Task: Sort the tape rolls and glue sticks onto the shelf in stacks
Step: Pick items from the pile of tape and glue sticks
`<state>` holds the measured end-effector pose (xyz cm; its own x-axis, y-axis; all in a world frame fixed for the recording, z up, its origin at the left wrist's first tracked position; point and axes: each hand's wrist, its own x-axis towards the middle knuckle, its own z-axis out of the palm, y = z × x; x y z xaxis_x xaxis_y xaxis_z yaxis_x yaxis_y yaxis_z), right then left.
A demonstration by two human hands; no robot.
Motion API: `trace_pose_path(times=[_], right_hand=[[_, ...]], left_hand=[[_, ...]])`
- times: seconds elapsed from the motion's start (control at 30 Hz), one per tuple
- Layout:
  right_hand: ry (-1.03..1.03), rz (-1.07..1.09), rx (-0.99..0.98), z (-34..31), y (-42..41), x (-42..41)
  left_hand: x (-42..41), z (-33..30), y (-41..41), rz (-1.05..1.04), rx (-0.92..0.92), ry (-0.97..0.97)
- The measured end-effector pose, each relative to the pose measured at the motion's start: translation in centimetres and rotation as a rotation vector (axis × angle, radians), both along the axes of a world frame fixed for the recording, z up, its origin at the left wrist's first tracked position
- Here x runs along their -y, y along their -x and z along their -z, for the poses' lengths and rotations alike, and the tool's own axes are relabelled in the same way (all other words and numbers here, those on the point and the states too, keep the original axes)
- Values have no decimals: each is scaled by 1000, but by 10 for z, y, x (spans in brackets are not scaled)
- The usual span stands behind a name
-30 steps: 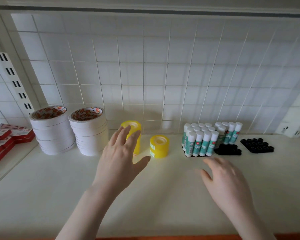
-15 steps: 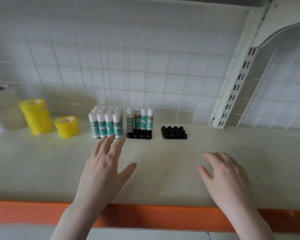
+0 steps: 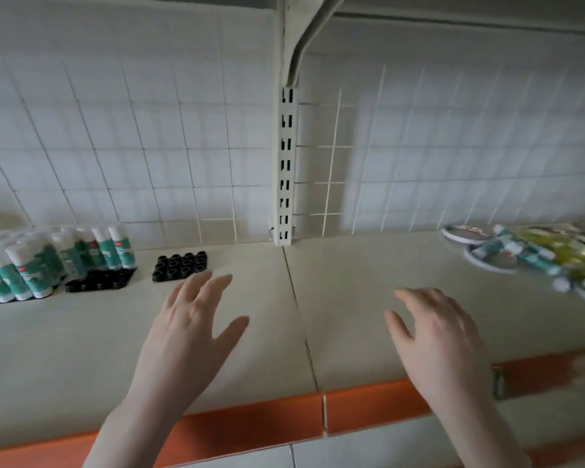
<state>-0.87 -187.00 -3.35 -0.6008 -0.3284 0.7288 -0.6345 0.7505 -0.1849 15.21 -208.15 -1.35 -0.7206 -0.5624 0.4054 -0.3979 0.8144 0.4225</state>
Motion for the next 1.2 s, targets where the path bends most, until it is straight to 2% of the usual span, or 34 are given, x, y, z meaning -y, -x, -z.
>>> trace_pose_path(times=[0.3,0.47,0.6,0.9,1.03,1.2], right_hand=[[67,62,-16,0,96,-131],[30,-9,-3,-3,174,-212],[-1,-38,24,-15,219,-247],[-62,-142,66,-28,276,-231],[-173,-154,211,-37,293,-204],[-327,-264,242,-38,307,-170]], left_hand=[[-111,-11,119,90,-8,18],[-198,-8,192,52,-25,-7],[-243,-12,236,67,-1,-19],[-259,-12,255,-45,28,1],[-253,-9,259,-63,34,-9],[-243,-6,265,-61,35,-18]])
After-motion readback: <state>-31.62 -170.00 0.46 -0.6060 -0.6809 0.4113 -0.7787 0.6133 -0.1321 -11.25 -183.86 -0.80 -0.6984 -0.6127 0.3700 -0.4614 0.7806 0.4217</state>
